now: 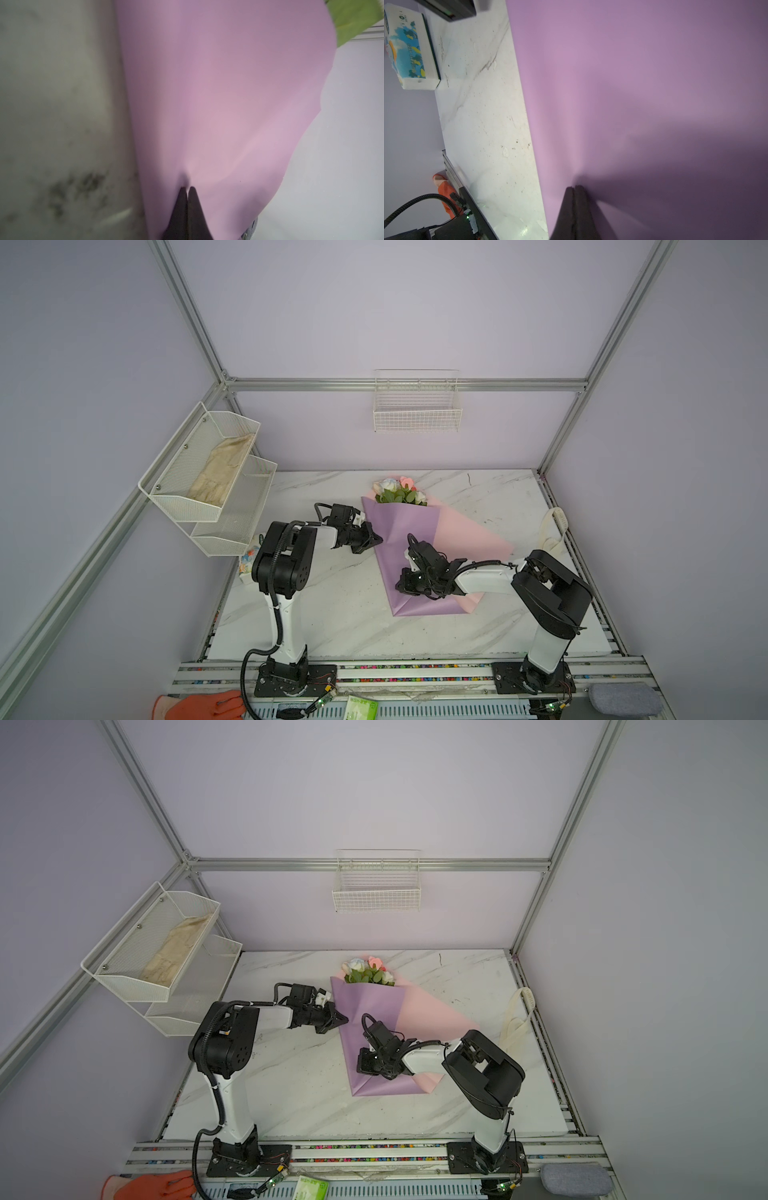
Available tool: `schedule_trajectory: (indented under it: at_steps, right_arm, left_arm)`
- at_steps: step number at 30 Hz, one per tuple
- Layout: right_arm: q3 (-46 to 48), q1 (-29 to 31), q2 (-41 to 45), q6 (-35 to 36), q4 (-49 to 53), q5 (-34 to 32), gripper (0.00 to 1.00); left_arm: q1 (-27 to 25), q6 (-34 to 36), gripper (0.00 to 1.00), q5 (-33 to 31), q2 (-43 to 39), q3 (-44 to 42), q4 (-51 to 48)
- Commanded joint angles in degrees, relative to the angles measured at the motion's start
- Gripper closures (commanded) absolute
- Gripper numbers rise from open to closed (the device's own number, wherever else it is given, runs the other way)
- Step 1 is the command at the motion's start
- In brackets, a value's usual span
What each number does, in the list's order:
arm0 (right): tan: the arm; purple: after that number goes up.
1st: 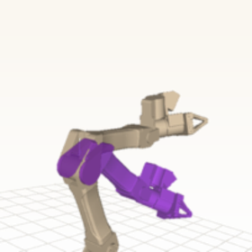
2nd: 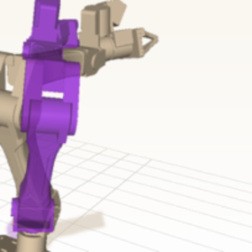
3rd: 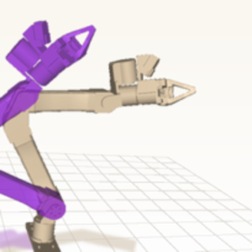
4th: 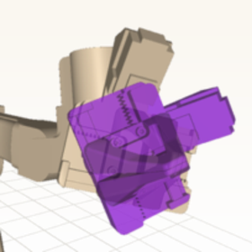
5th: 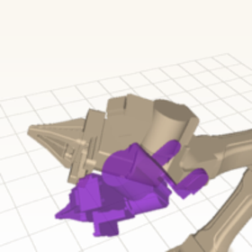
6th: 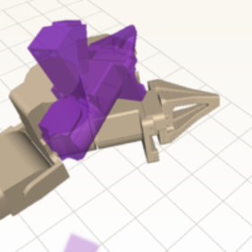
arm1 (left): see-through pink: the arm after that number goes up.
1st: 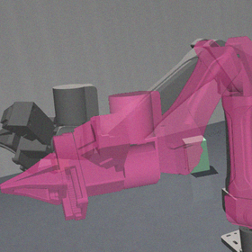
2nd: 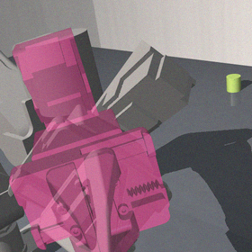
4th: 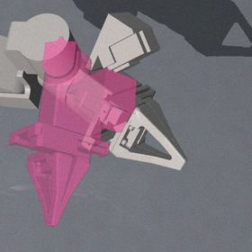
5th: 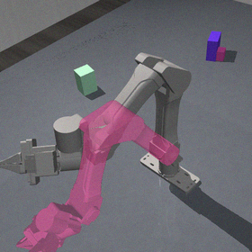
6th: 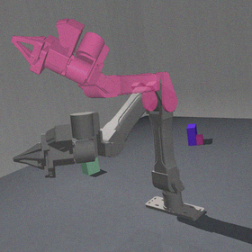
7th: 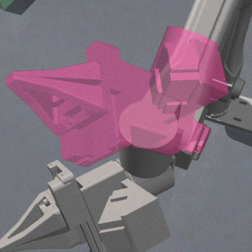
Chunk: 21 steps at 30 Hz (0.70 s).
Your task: Tie the bouquet of fake flowers
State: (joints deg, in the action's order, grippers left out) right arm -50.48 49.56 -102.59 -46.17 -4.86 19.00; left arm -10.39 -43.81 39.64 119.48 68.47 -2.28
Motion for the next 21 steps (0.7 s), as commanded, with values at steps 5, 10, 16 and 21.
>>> schedule_trajectory:
  at_steps: [5, 10, 16, 21]
  right_arm:
    - [1.9, 0.4, -0.2, 0.9, 7.8, -1.3, 1.0]
    - [1.8, 0.3, -0.5, 1.0, 8.1, -1.0, 1.0]
    - [1.8, 0.3, -0.1, 1.5, 8.7, -0.6, 1.0]
    - [1.6, 0.3, -0.1, 1.9, 9.1, -0.2, 1.0]
  left_arm:
    - [4.9, 4.2, 1.0, -4.6, 8.2, 14.1, -7.9]
    - [7.8, 5.0, 1.0, -5.0, 11.5, 19.2, -10.6]
    - [9.6, 4.5, 1.0, -3.5, 16.7, 28.6, -13.8]
    - [9.7, 2.2, 0.99, -2.1, 20.4, 36.1, -14.9]
